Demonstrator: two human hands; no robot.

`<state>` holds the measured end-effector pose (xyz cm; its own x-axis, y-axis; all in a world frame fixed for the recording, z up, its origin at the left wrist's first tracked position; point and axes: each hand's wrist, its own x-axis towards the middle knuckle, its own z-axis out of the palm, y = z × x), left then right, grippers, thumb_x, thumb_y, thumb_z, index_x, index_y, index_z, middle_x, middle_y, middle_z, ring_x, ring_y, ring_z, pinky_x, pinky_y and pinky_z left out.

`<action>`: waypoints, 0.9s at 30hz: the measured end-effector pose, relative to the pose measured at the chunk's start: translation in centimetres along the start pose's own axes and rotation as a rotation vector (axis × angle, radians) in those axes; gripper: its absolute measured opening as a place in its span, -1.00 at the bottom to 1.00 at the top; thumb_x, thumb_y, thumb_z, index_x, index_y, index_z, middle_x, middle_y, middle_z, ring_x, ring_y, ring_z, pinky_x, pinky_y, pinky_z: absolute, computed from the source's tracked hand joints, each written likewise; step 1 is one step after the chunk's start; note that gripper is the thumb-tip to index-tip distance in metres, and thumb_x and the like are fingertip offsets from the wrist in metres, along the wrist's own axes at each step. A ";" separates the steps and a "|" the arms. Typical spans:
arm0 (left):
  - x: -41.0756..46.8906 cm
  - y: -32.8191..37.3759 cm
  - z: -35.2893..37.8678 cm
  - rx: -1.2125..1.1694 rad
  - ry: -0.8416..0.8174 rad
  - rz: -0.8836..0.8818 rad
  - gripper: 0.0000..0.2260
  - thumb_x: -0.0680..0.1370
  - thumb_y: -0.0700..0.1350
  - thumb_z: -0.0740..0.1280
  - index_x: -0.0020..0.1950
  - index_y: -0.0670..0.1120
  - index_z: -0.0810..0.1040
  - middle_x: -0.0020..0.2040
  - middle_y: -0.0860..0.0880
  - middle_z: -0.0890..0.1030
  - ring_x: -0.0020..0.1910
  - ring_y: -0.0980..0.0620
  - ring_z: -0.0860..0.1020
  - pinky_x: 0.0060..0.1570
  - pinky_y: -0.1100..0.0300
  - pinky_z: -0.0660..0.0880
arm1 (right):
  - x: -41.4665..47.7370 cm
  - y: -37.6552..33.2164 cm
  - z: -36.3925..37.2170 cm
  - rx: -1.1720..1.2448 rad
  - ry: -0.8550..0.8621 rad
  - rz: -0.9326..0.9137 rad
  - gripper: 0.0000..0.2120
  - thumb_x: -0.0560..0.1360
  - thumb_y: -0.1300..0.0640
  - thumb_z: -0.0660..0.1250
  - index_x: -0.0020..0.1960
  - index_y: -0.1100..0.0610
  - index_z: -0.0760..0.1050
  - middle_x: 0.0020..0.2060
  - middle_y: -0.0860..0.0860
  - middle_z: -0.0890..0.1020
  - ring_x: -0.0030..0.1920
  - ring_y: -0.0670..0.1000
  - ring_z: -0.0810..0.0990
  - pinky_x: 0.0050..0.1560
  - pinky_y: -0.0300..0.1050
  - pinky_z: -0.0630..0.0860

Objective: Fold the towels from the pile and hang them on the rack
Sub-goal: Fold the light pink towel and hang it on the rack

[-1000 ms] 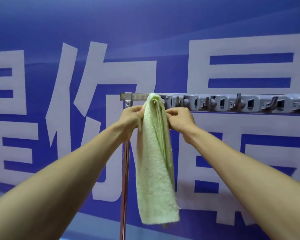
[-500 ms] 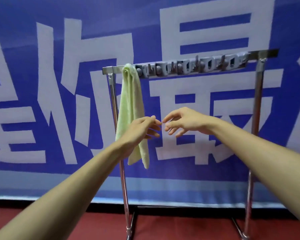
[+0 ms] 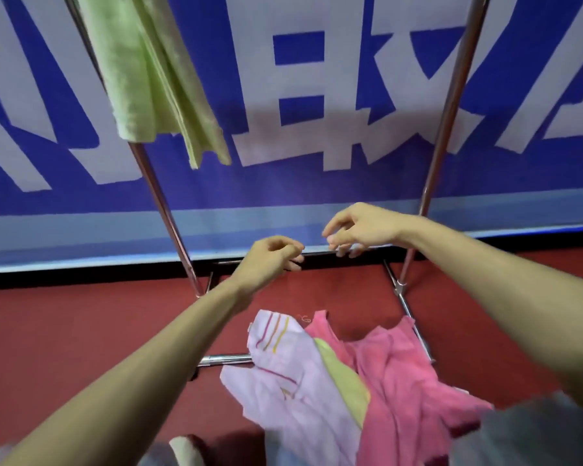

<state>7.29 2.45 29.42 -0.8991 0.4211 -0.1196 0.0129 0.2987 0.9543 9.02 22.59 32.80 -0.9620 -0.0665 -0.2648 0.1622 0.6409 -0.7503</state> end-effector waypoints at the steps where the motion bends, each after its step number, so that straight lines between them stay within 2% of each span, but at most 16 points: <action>1: 0.7 -1.6 0.7 0.023 -0.033 -0.031 -0.90 0.57 -0.19 0.26 -0.08 -0.06 0.56 -0.18 -0.01 0.63 -0.25 0.08 0.58 -0.17 0.28 0.41 | 0.8 1.7 1.0 0.010 -0.016 0.026 -0.78 0.54 0.26 0.29 0.17 0.30 0.49 -0.10 0.16 0.62 -0.25 0.00 0.59 -0.27 -0.22 0.53; 4: 2.5 -7.0 2.7 0.015 -0.070 -0.131 -0.80 0.56 -0.31 0.23 -0.17 -0.08 0.55 -0.27 -0.01 0.60 -0.30 0.10 0.56 -0.23 0.30 0.43 | 3.5 7.0 4.2 0.046 -0.065 0.100 -0.79 0.55 0.30 0.27 0.14 0.37 0.49 -0.11 0.20 0.60 -0.29 0.02 0.57 -0.33 -0.19 0.51; 6: 3.4 -10.9 3.6 0.045 -0.088 -0.216 -0.81 0.55 -0.31 0.23 -0.17 -0.08 0.55 -0.27 0.00 0.60 -0.30 0.10 0.56 -0.23 0.31 0.44 | 5.0 10.4 6.4 0.067 -0.116 0.170 -0.80 0.55 0.30 0.26 0.14 0.36 0.50 -0.12 0.18 0.60 -0.29 0.00 0.57 -0.34 -0.20 0.52; 8: 3.9 -15.0 4.3 0.092 -0.120 -0.309 -0.87 0.55 -0.27 0.23 -0.10 -0.11 0.55 -0.20 -0.03 0.61 -0.26 0.06 0.56 -0.20 0.29 0.44 | 6.6 13.5 8.8 0.068 -0.156 0.236 -0.81 0.55 0.30 0.25 0.12 0.35 0.52 -0.14 0.17 0.60 -0.32 -0.02 0.55 -0.37 -0.24 0.51; 9: 4.1 -17.1 4.5 0.101 -0.117 -0.361 -0.89 0.56 -0.27 0.22 -0.03 -0.15 0.53 -0.17 -0.07 0.61 -0.26 0.05 0.56 -0.26 0.34 0.45 | 7.3 14.9 10.0 0.076 -0.164 0.265 -0.82 0.55 0.30 0.25 0.10 0.34 0.53 -0.17 0.17 0.60 -0.33 -0.02 0.54 -0.39 -0.24 0.50; 11: 4.1 -21.3 4.8 0.102 -0.081 -0.479 -0.85 0.56 -0.29 0.21 0.10 -0.22 0.50 -0.14 -0.14 0.61 -0.29 0.04 0.55 -0.43 0.42 0.42 | 8.5 17.2 12.3 0.083 -0.178 0.292 -0.83 0.54 0.32 0.24 0.05 0.34 0.56 -0.23 0.16 0.59 -0.36 -0.02 0.52 -0.38 -0.20 0.46; 13: 3.9 -25.1 5.2 0.132 -0.068 -0.556 -0.78 0.55 -0.29 0.21 0.19 -0.22 0.48 -0.04 -0.15 0.61 -0.24 0.00 0.57 -0.38 0.37 0.46 | 9.4 19.1 14.2 0.066 -0.223 0.289 -0.84 0.53 0.31 0.25 0.04 0.32 0.56 -0.25 0.11 0.60 -0.33 -0.03 0.54 -0.30 -0.14 0.46; 16: 4.0 -29.1 5.5 0.316 -0.055 -0.515 -0.71 0.53 -0.27 0.21 0.25 -0.15 0.48 0.17 -0.11 0.59 0.00 -0.08 0.60 -0.10 0.22 0.47 | 10.5 21.3 16.6 0.074 -0.292 0.313 -0.83 0.53 0.28 0.26 0.08 0.28 0.54 -0.22 0.08 0.61 -0.31 -0.02 0.56 -0.30 -0.15 0.47; 20: 5.6 -31.2 6.4 0.421 -0.104 -0.429 -0.63 0.53 -0.27 0.23 0.35 -0.13 0.45 0.30 -0.05 0.48 0.12 -0.11 0.56 -0.10 0.25 0.40 | 11.2 23.5 19.2 0.095 -0.342 0.356 -0.80 0.55 0.27 0.24 0.14 0.27 0.52 -0.21 0.08 0.59 -0.31 -0.02 0.53 -0.34 -0.15 0.41; 23: 6.9 -32.9 6.7 0.614 -0.204 -0.364 -0.63 0.50 -0.25 0.26 0.31 -0.09 0.49 0.30 -0.09 0.47 0.21 -0.08 0.50 0.03 0.21 0.43 | 11.4 24.2 20.3 0.092 -0.371 0.374 -0.78 0.56 0.25 0.22 0.17 0.27 0.51 -0.15 0.10 0.59 -0.18 0.06 0.58 -0.24 -0.15 0.49; 27: 7.2 -33.9 7.1 0.841 -0.292 -0.400 -0.68 0.49 -0.17 0.33 0.24 -0.06 0.47 0.21 -0.10 0.43 0.16 -0.13 0.51 0.08 0.04 0.46 | 11.5 23.8 20.6 0.088 -0.395 0.390 -0.76 0.55 0.28 0.21 0.19 0.25 0.49 -0.09 0.11 0.59 -0.15 0.06 0.58 -0.20 -0.16 0.51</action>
<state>3.44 1.43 -5.77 -0.7627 0.3174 -0.5635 0.1402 0.9317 0.3351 6.39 21.34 -0.57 -0.6743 -0.1294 -0.7271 0.5235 0.6106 -0.5942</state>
